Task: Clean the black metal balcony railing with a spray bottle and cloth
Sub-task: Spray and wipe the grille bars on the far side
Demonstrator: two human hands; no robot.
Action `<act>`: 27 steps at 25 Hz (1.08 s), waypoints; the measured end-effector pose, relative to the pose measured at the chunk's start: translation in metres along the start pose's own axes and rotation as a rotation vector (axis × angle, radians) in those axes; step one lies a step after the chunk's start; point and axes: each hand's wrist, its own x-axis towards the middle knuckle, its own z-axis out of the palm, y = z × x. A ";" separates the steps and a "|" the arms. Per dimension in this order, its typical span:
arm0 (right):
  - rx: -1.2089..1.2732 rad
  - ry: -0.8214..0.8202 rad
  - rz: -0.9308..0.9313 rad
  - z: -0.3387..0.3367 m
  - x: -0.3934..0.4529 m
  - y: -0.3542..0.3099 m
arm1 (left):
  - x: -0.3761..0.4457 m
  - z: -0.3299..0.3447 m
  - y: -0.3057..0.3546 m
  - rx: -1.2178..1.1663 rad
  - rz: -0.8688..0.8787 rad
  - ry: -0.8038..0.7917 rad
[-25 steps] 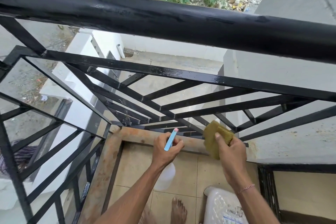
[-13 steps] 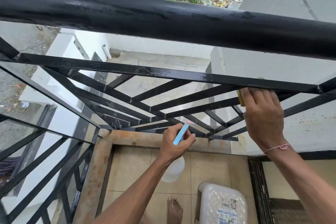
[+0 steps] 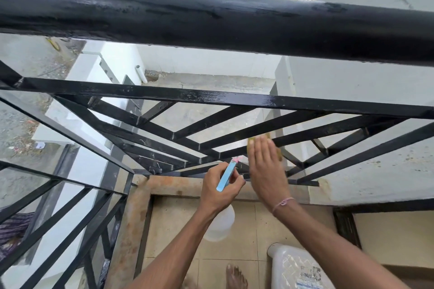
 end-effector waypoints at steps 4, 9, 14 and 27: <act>-0.047 -0.071 -0.125 0.022 0.029 -0.074 | 0.001 -0.032 -0.019 0.038 0.018 0.042; -0.041 -0.054 -0.169 0.015 0.035 -0.074 | 0.001 -0.055 -0.026 0.088 0.018 0.046; 0.041 0.000 -0.070 -0.008 0.012 -0.019 | -0.005 -0.040 -0.018 0.073 0.004 0.039; -0.028 0.147 0.286 -0.059 -0.032 0.126 | -0.010 -0.004 0.009 0.064 0.006 -0.022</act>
